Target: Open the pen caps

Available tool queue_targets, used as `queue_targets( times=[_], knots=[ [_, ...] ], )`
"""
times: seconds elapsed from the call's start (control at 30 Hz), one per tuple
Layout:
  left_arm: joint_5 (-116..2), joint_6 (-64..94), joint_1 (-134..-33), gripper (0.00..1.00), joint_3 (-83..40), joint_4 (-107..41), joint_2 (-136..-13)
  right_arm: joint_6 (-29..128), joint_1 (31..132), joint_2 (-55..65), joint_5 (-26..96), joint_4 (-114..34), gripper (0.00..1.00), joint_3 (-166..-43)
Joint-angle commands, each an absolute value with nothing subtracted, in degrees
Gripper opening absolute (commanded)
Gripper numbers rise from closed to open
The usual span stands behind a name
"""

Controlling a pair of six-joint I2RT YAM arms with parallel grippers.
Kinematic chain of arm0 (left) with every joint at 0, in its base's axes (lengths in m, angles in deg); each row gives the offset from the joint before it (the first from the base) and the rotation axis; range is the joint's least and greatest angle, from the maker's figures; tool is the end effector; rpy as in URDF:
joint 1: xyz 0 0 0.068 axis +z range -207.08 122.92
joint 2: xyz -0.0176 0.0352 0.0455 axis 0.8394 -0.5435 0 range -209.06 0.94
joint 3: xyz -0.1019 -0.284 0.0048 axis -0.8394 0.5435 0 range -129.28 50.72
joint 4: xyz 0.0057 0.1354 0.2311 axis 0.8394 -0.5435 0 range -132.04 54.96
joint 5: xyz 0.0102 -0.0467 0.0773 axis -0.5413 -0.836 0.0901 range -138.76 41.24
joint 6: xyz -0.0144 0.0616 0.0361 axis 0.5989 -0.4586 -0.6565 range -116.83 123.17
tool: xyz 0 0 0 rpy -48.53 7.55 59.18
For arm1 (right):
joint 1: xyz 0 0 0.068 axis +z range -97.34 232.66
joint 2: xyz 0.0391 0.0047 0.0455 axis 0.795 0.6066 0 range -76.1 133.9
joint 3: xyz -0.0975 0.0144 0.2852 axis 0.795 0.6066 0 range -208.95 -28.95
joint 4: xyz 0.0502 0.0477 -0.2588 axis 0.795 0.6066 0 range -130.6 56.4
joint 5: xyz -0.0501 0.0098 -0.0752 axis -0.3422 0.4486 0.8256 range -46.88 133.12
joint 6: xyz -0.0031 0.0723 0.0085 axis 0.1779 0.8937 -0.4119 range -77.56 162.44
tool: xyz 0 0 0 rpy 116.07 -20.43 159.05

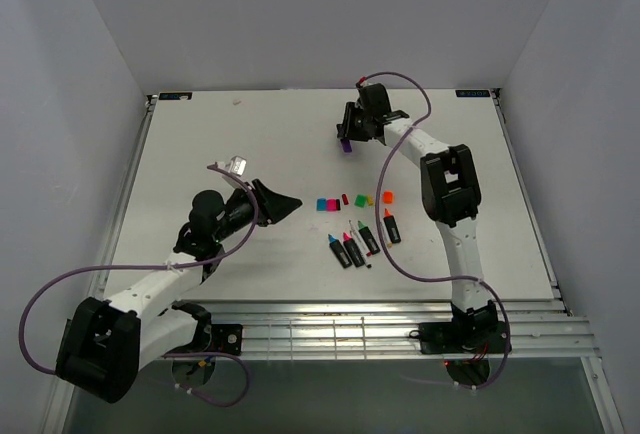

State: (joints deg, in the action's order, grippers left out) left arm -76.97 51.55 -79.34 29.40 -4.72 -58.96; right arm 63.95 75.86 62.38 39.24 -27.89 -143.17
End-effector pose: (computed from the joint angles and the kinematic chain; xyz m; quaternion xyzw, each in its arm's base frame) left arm 0.2048 -0.1148 0.2394 -0.0104 0.7504 -0.5173 0.4113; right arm 0.5513 0.2409 0.1787 -0.0283 0.8940 0.1978 0.4011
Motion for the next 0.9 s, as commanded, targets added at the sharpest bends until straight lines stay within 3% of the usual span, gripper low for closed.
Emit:
queue_targets(
  times=[0.0,0.3,0.53,0.57,0.87],
  knots=[
    [-80.3,51.9,-79.5,0.63,26.6,-5.7,-57.9,70.7,76.1,47.2,33.5,-34.4,0.08,-136.9],
    [-81.7,53.5,-83.4,0.66,23.7,-5.9,-61.2,78.3,83.3,17.0,36.1,-39.7,0.08,-102.8],
    [-72.2,53.2,-94.5,0.68,20.2,-6.0,-62.9,81.2,92.8,6.0,42.8,-36.9,0.08,-93.8],
    [-71.4,53.4,-95.9,0.73,20.2,-6.2,-63.3,81.5,93.7,5.2,45.5,-36.8,0.08,-93.1],
    [-65.2,54.2,-99.3,0.74,23.0,-7.6,-63.4,82.9,100.6,1.2,52.0,-35.8,0.08,-88.6]
  ],
)
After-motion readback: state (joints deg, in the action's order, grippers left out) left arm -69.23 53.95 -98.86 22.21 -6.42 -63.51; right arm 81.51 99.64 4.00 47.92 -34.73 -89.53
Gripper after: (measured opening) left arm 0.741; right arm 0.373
